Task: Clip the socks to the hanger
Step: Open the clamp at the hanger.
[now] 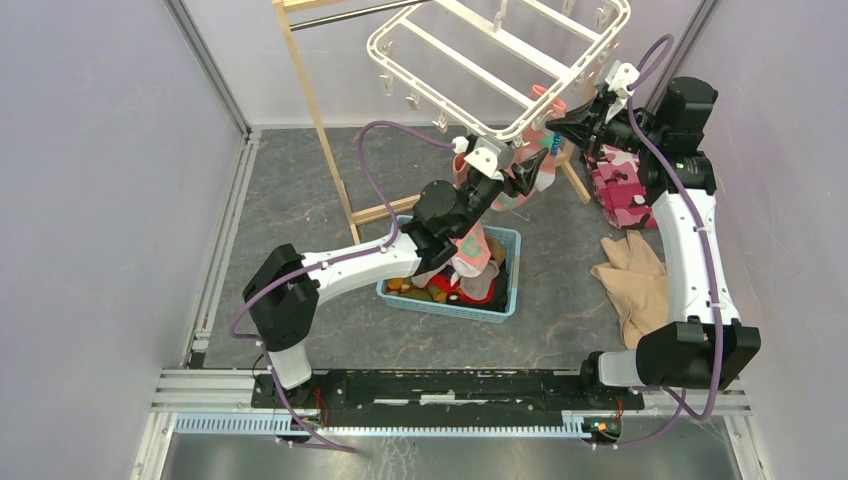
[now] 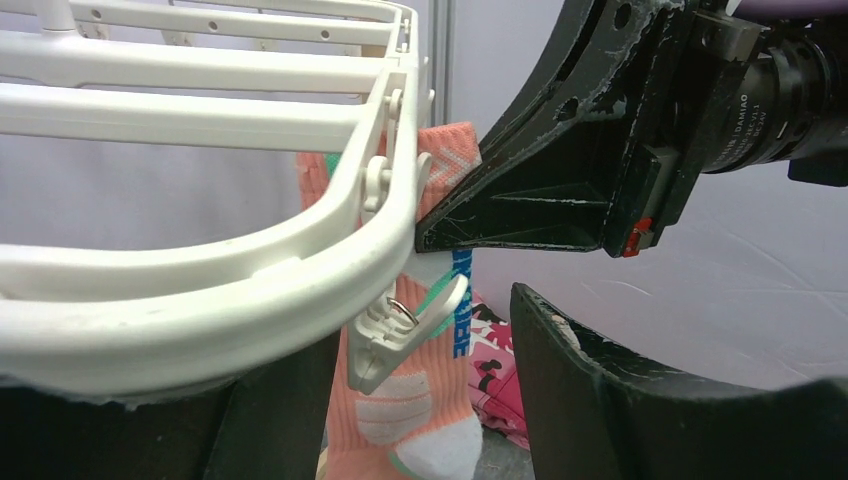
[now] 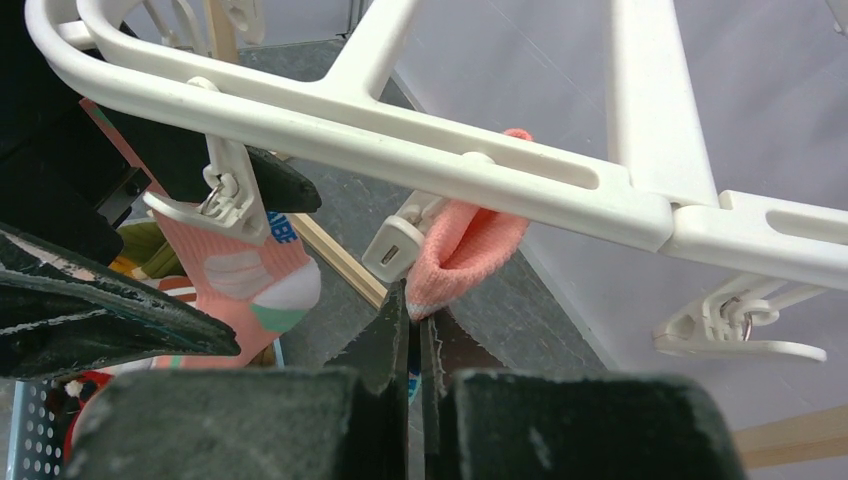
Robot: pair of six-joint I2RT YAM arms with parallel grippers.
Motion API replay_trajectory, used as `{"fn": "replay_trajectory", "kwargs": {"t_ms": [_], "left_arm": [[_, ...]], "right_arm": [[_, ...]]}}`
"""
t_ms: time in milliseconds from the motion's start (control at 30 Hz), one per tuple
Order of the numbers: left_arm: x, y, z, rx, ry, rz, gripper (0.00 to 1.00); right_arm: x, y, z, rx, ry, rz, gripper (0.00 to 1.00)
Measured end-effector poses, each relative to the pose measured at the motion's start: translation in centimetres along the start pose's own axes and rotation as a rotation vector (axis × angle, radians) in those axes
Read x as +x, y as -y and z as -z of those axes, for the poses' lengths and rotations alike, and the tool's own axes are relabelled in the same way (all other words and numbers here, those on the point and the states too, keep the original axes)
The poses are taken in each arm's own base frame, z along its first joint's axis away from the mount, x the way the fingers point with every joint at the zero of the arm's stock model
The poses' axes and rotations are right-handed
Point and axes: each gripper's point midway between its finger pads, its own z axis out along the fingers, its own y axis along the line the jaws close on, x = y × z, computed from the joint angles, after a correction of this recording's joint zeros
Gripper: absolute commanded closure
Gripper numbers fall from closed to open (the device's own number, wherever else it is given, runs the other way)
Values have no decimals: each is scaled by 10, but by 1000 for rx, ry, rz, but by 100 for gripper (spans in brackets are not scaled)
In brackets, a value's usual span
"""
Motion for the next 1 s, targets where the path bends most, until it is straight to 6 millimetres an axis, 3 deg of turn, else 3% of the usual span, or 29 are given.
{"fn": "replay_trajectory", "kwargs": {"t_ms": [1000], "left_arm": [[-17,4,3,24,28,29,39]], "right_arm": [[0,-1,-1,-4,1,5,100]]}}
